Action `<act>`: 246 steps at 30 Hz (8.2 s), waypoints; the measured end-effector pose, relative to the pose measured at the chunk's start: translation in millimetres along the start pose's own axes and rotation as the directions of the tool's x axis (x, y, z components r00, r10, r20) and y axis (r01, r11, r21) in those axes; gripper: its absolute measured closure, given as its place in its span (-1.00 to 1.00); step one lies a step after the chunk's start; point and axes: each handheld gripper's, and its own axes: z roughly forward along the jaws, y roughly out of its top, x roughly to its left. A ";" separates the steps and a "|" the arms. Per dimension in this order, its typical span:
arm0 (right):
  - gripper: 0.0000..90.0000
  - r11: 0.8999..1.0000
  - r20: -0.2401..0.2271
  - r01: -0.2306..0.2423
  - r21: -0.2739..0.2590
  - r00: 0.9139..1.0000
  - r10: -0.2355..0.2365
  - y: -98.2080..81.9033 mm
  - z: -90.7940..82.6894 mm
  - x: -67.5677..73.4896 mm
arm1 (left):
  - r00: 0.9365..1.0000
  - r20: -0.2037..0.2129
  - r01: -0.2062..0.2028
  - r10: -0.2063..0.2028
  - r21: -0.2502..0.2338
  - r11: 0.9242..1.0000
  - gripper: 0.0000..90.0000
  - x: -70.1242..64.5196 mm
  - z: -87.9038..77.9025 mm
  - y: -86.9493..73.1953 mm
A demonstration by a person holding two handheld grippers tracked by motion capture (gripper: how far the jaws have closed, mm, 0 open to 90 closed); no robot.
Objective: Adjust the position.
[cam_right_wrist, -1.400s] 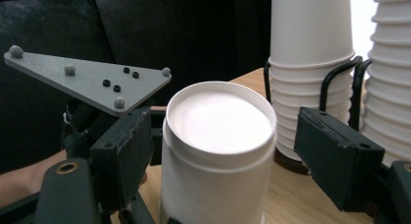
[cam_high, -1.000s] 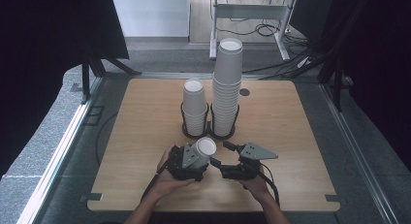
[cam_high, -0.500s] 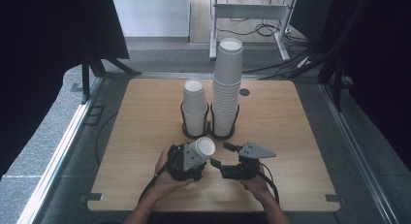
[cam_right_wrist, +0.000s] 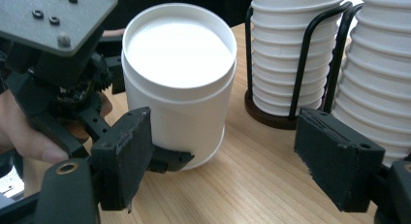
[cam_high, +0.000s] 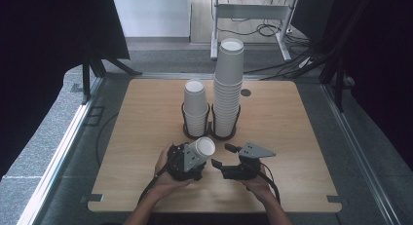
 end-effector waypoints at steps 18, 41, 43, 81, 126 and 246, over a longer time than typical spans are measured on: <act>-0.67 0.950 -0.073 0.170 0.261 0.985 -0.156 41.4 4.6 -4.1 | 0.981 -0.047 -0.186 0.187 0.026 0.982 -0.73 -1.8 -5.6 24.3; -0.64 0.644 -0.267 0.369 0.671 0.930 -0.255 88.2 34.2 -0.1 | 0.864 -0.135 -0.467 0.485 0.143 0.873 -0.73 -27.4 4.5 44.8; -0.62 0.635 -0.281 0.382 0.672 0.924 -0.259 87.2 35.2 0.1 | 0.877 -0.128 -0.451 0.463 0.109 0.886 -0.73 -32.7 7.3 43.9; -0.46 0.637 -0.272 0.312 0.705 0.948 -0.163 66.7 30.0 -29.5 | 0.893 -0.077 -0.438 0.443 0.081 0.896 -1.00 -42.8 7.7 45.3; -0.46 0.964 -0.093 0.041 0.262 0.996 -0.017 19.2 -0.2 -23.7 | 0.975 0.085 0.208 -0.204 -0.037 0.977 -0.79 15.0 -28.1 11.4; -0.68 0.990 -0.065 0.144 -0.010 0.987 -0.144 -34.7 25.8 40.7 | 0.521 0.650 0.764 -0.553 -0.066 0.642 -0.73 30.3 -20.7 -15.2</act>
